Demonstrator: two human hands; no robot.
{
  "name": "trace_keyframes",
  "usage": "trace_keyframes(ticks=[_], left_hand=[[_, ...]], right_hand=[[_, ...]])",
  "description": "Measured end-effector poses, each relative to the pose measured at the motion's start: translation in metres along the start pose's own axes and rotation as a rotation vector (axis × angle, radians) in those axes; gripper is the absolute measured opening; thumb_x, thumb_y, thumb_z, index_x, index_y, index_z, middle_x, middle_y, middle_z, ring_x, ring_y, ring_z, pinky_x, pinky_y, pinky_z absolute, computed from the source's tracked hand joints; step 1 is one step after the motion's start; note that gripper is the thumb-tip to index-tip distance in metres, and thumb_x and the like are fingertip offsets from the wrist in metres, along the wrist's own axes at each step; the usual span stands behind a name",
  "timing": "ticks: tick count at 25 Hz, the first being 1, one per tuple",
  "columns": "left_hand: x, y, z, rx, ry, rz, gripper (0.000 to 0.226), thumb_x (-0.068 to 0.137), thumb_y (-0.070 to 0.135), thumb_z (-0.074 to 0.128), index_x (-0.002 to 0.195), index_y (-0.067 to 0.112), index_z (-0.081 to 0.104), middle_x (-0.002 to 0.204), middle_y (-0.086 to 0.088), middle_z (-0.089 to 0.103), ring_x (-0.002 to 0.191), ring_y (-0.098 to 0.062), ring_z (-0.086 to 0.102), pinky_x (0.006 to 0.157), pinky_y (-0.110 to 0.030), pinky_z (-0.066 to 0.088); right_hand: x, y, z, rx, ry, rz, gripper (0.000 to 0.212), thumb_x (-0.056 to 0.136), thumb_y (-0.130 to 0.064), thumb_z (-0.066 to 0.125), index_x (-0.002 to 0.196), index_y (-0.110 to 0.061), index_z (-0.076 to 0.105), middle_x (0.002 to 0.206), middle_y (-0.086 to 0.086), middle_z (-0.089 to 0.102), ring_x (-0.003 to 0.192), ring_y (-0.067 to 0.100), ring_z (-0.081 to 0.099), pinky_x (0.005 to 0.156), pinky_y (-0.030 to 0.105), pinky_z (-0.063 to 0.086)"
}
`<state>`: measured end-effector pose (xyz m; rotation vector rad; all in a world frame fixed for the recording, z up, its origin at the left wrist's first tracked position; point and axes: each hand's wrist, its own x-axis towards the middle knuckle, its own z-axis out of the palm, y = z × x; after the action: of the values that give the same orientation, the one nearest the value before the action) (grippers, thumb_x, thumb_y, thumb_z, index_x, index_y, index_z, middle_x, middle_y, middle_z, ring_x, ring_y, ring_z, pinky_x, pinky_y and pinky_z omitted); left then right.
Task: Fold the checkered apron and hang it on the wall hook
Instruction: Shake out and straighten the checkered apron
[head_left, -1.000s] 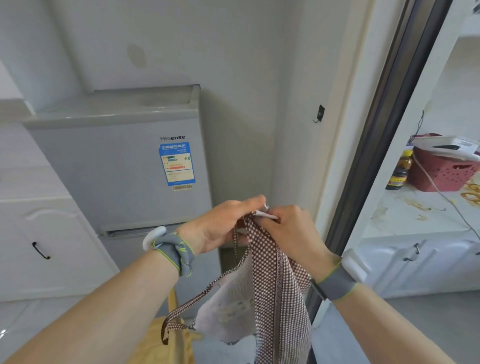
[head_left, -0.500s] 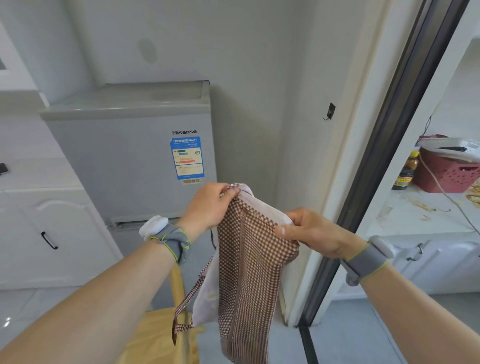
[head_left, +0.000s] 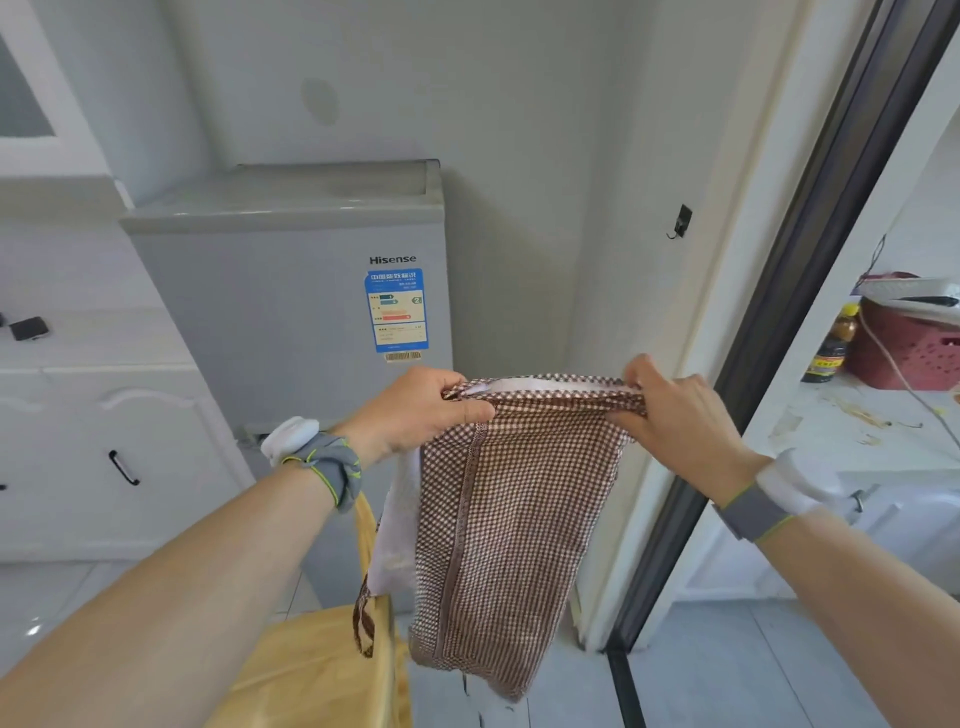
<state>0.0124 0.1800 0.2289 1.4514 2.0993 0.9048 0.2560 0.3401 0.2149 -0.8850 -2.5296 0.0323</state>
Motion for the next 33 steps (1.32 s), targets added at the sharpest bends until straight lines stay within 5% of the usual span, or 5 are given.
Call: trace_keyframes(ticks=[8,12,25,28,33], left_hand=[[0.006,-0.005,0.001,-0.007,0.172,-0.057,0.033,0.09,0.023,0.049,0.07,0.001,0.062,0.072,-0.017,0.063,0.068,-0.021,0.054,0.065,-0.033,0.041],[0.005,-0.005,0.001,-0.224,0.22,-0.104,0.026,0.092,0.026,0.056,0.095,0.006,0.071,0.1,-0.007,0.073,0.078,-0.009,0.06,0.072,-0.023,0.045],[-0.004,0.037,0.046,-0.393,0.189,-0.321,0.028,0.08,0.031,0.062,0.081,0.004,0.069,0.077,-0.01,0.069,0.073,-0.024,0.063,0.064,-0.029,0.044],[-0.013,0.04,0.041,-0.435,0.173,-0.28,0.025,0.085,0.034,0.062,0.077,0.012,0.068,0.074,0.001,0.069,0.071,-0.016,0.064,0.063,-0.026,0.047],[-0.021,0.037,0.028,-0.324,0.066,-0.189,0.014,0.085,0.024,0.064,0.08,0.016,0.073,0.075,0.006,0.07,0.072,-0.01,0.063,0.067,-0.025,0.047]], right_hand=[[-0.005,-0.002,-0.007,0.068,0.097,0.033,0.023,0.086,-0.039,0.067,0.088,-0.016,0.07,0.094,0.003,0.054,0.095,0.023,0.047,0.077,0.029,0.034],[-0.005,0.001,-0.024,0.402,-0.134,0.126,0.029,0.09,-0.037,0.061,0.073,-0.014,0.063,0.066,-0.003,0.055,0.061,0.006,0.05,0.059,0.02,0.037],[-0.031,-0.09,-0.012,0.917,-0.214,0.051,0.037,0.089,-0.009,0.056,0.113,-0.037,0.06,0.06,-0.01,0.059,0.045,0.01,0.052,0.044,0.018,0.044],[-0.033,-0.088,-0.018,1.087,-0.414,0.018,0.042,0.085,0.002,0.048,0.114,-0.022,0.067,0.087,-0.005,0.073,0.076,0.017,0.067,0.07,0.028,0.056],[-0.023,-0.085,-0.014,0.403,-0.346,-0.132,0.041,0.076,-0.007,0.054,0.108,-0.031,0.066,0.098,-0.006,0.072,0.083,0.012,0.062,0.08,0.027,0.049]])
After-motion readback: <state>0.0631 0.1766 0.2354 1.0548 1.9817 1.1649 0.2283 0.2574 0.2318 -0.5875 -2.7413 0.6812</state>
